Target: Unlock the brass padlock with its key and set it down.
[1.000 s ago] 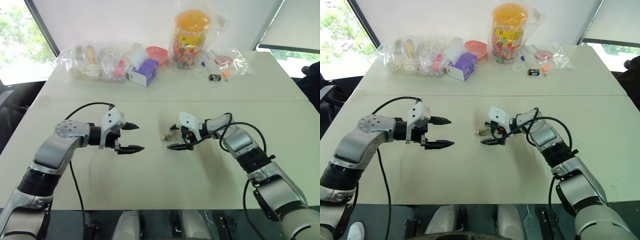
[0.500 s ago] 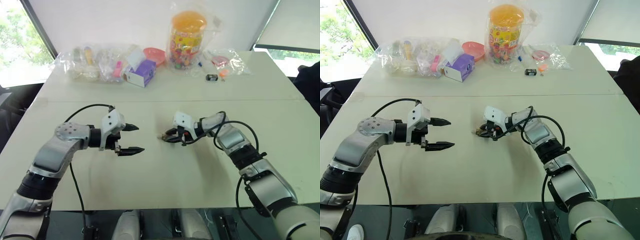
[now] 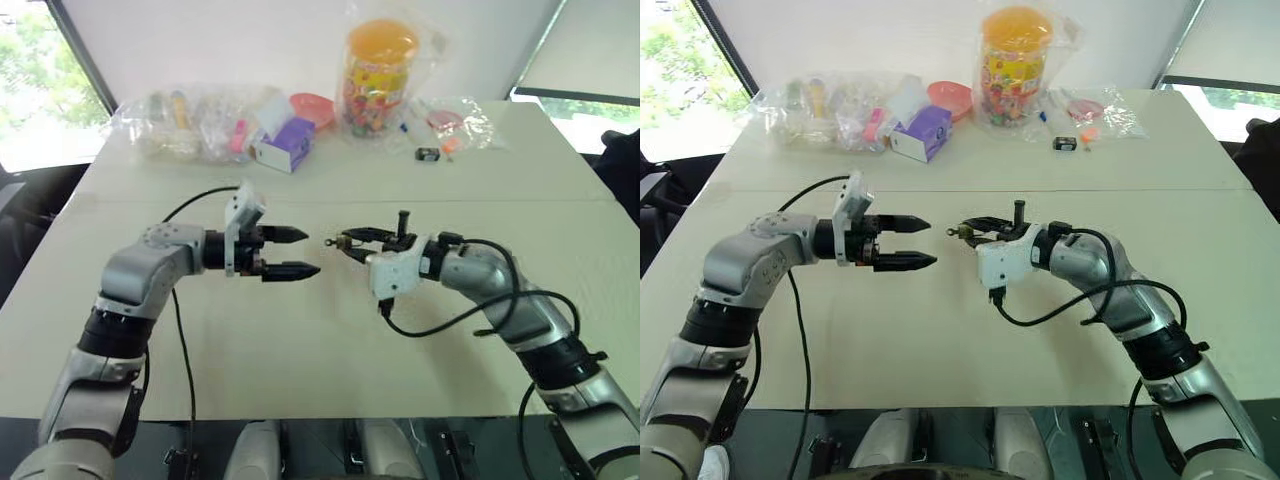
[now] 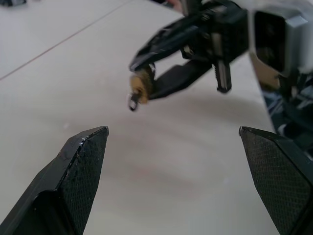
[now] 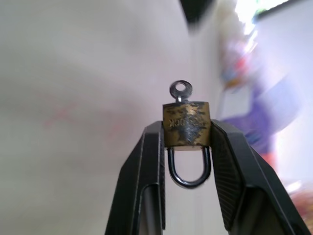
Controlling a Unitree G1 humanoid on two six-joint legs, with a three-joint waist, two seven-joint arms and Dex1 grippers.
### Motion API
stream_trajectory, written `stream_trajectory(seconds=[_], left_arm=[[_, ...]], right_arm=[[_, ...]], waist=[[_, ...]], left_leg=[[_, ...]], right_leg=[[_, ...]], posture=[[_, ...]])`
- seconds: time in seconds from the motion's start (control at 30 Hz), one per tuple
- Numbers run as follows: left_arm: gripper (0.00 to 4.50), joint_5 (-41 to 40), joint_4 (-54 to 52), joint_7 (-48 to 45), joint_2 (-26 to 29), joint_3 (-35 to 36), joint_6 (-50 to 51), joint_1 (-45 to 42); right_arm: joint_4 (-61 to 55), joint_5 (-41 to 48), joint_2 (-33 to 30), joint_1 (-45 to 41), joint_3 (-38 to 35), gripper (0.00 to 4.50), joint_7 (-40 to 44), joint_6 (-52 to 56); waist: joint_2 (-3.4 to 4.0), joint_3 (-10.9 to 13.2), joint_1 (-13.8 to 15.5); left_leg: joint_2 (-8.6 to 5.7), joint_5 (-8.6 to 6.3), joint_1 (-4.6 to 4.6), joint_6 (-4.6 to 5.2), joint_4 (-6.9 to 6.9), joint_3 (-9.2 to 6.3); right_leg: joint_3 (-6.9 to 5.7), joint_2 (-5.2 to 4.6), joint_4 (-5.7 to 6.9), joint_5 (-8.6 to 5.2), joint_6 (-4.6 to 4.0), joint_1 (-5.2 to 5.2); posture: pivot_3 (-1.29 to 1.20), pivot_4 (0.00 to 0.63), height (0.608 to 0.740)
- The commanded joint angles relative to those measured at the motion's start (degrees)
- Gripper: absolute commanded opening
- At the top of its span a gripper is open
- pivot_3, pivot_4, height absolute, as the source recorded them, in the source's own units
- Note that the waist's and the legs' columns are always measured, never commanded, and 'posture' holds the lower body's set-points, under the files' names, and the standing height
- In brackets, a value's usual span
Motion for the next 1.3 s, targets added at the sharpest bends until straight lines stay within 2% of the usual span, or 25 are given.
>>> stream_trajectory(seconds=[0.03, 0.3, 0.4, 0.63, 1.0, 1.2, 1.3], left_arm=[[4.5, -2.53, 0.07, -0.81, -0.66, 1.16, 2.2, -1.63], [4.5, -0.26, 0.8, -3.18, -0.36, -1.1, -0.15, -1.67], [3.62, 0.92, 1.16, -3.73, 0.07, -1.58, -1.73, -1.06], [0.11, 1.61, 0.88, -3.16, -0.86, -2.02, -2.9, -0.35], [0.04, 5.3, -0.47, -1.52, -3.32, -3.59, -7.63, 0.76], [0.04, 11.27, -0.95, 4.03, -6.95, -2.09, -20.33, 2.47], [0.04, 15.19, -0.56, 7.74, -9.12, -0.54, -31.03, 2.5]], right_arm=[[-5.16, -1.66, -0.28, 1.32, -2.01, 0.7, -2.3, -3.1], [-7.24, -0.06, -0.02, 2.7, -2.59, 0.7, 0.37, 0.34], [-7.33, 0.48, 0.1, 2.75, -2.6, 0.7, 0.74, 0.82], [-7.94, 1.61, 0.66, 2.43, -2.11, 0.7, 1.86, 1.86], [-9.73, 2.86, 0.92, 2.32, -2.07, 0.7, 3.94, 3.81], [-10.24, 4.27, 1.43, 2.25, -2.28, 0.7, 5.24, 5.78], [-10.15, 4.51, 1.59, 2.45, -2.5, 0.7, 5.73, 6.19]], waist=[[0.0, 0.0, -0.17], [0.0, 0.0, 0.22], [0.0, 0.0, 0.2], [0.0, 0.0, 0.21], [0.0, 0.0, 0.25], [0.0, 0.0, 0.34], [0.0, 0.0, 0.34]], left_leg=[[0.01, 0.02, 0.05, -0.03, 0.0, 0.02], [0.01, 0.08, 0.14, -0.14, 0.0, 0.02], [0.01, 0.08, 0.13, -0.13, -0.01, 0.01], [0.01, 0.08, 0.13, -0.13, -0.01, 0.01], [0.01, 0.08, 0.13, -0.13, -0.01, 0.02], [0.01, 0.08, 0.13, -0.13, 0.0, 0.02], [0.0, 0.08, 0.13, -0.13, 0.0, 0.02]], right_leg=[[0.03, 0.02, 0.02, 0.0, 0.0, 0.01], [0.08, 0.08, 0.11, -0.01, -0.02, 0.05], [0.08, 0.08, 0.08, -0.01, -0.02, 0.05], [0.08, 0.08, 0.09, -0.01, -0.02, 0.05], [0.08, 0.08, 0.09, -0.01, -0.02, 0.06], [0.08, 0.06, 0.09, -0.01, -0.02, 0.06], [0.08, 0.05, 0.09, -0.01, -0.02, 0.06]], posture=[[0.0, 0.15, 0.74], [0.0, 0.15, 0.74], [0.0, 0.15, 0.74], [0.0, 0.15, 0.74], [0.0, 0.15, 0.74], [0.0, 0.15, 0.74], [0.0, 0.15, 0.74]])
